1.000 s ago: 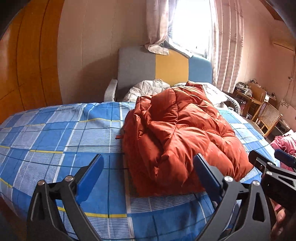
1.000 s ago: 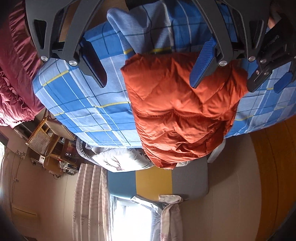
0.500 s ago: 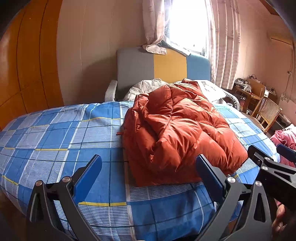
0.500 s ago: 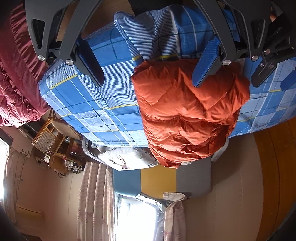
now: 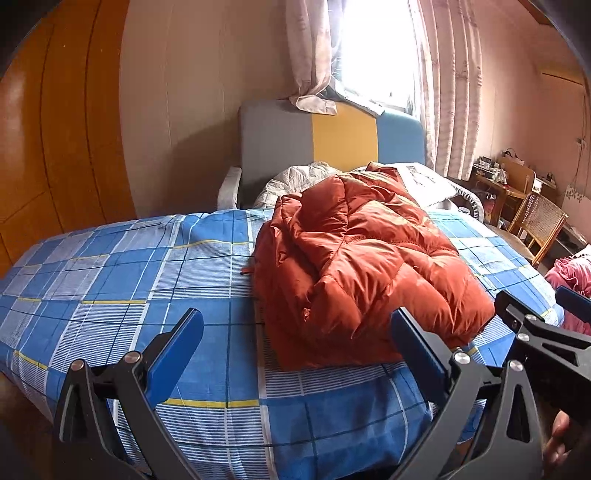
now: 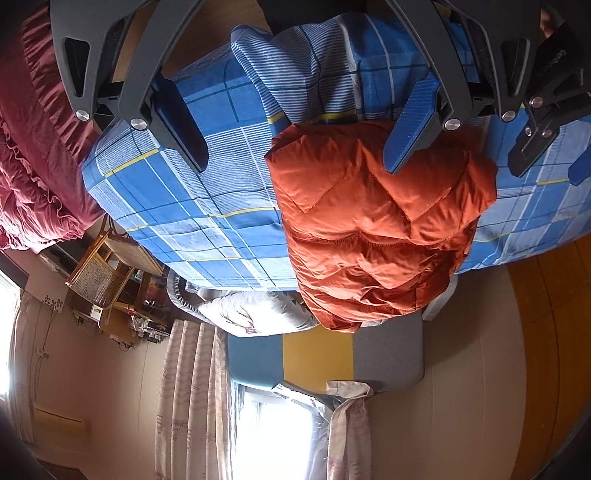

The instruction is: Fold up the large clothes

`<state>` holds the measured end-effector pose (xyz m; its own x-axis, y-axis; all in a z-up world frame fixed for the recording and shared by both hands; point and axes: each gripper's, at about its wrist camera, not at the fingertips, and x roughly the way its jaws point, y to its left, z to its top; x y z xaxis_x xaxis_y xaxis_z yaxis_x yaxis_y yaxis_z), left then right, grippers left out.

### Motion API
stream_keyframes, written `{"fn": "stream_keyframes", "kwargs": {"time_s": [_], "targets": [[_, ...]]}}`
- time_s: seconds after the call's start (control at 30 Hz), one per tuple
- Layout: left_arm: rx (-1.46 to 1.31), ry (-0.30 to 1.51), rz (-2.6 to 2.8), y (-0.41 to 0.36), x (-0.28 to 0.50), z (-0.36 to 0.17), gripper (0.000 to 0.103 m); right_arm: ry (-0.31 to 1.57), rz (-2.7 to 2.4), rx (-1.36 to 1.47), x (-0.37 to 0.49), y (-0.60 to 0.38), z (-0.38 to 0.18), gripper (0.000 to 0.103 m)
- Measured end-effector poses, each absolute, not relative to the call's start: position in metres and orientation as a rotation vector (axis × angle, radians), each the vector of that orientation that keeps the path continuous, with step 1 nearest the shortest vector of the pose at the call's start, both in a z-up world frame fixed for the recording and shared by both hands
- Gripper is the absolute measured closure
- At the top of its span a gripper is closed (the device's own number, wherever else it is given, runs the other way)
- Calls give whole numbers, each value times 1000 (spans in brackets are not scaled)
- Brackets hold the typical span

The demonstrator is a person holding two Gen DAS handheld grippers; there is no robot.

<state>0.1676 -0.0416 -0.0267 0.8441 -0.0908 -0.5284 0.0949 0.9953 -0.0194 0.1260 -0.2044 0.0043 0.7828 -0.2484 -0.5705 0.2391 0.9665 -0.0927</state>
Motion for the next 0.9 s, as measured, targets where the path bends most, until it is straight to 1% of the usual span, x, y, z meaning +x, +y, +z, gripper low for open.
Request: {"fn": "stream_keyframes", "kwargs": {"time_s": [0.9], "targets": [[10, 536, -130, -44, 161, -20, 2, 613, -261, -13, 128, -206, 6, 8]]}}
